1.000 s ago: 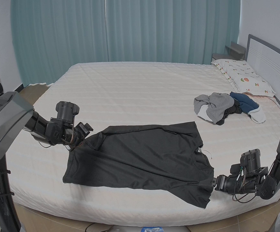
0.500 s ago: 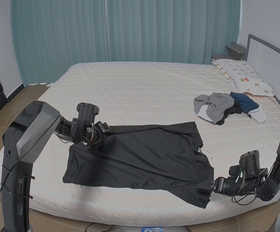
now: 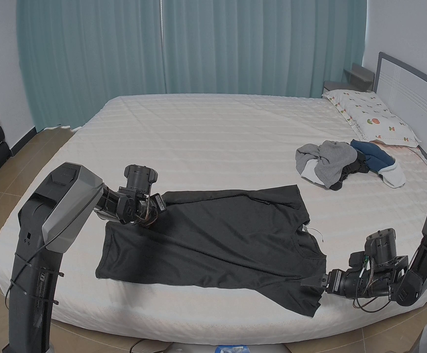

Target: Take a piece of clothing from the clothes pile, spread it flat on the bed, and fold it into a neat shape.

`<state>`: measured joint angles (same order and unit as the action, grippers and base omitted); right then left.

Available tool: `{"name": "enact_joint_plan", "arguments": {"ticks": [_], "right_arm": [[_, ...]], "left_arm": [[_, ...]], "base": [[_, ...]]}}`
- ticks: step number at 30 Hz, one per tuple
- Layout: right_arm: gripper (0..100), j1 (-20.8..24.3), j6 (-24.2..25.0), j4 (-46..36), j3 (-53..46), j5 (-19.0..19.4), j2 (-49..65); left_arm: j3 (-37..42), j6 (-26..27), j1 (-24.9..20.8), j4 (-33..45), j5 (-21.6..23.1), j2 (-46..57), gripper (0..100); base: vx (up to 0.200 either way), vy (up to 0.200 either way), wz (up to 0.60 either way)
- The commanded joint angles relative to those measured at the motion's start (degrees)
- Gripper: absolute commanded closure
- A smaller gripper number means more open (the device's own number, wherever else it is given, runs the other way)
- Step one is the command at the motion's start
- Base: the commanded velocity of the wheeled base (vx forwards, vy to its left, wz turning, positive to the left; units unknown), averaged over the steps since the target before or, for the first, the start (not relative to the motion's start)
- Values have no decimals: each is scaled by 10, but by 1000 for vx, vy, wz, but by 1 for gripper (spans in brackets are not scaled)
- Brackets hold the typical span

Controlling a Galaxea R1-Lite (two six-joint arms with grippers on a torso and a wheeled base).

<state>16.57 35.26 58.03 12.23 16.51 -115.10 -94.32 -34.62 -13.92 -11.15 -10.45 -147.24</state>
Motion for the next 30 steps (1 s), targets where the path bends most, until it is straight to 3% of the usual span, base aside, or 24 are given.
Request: {"name": "enact_joint_plan", "arguments": {"ticks": [1,11,12,16,22,27,30], "right_arm": [[0,-1,0,1,0,0,0],[0,-2,0,1,1,0,1],[0,-2,0,1,1,0,1],[0,-4,0,1,2,0,0],[0,-2,0,1,0,0,0],[0,-2,0,4,-1,0,-3],[0,-1,0,16,-4,0,-7]], "left_arm": [[-3,16,0,-2,-3,-12,100],[-97,19,14,3,-48,-45,100],[-151,19,27,14,-55,-60,100],[-203,22,41,25,-56,-82,100],[-203,35,55,-19,-59,-92,100],[-203,36,65,-70,-98,-99,100],[-203,39,68,-115,-99,-111,100]], "base": [[0,0,0],[0,0,0],[0,0,0],[0,0,0],[0,0,0],[0,0,0],[0,0,0]]}}
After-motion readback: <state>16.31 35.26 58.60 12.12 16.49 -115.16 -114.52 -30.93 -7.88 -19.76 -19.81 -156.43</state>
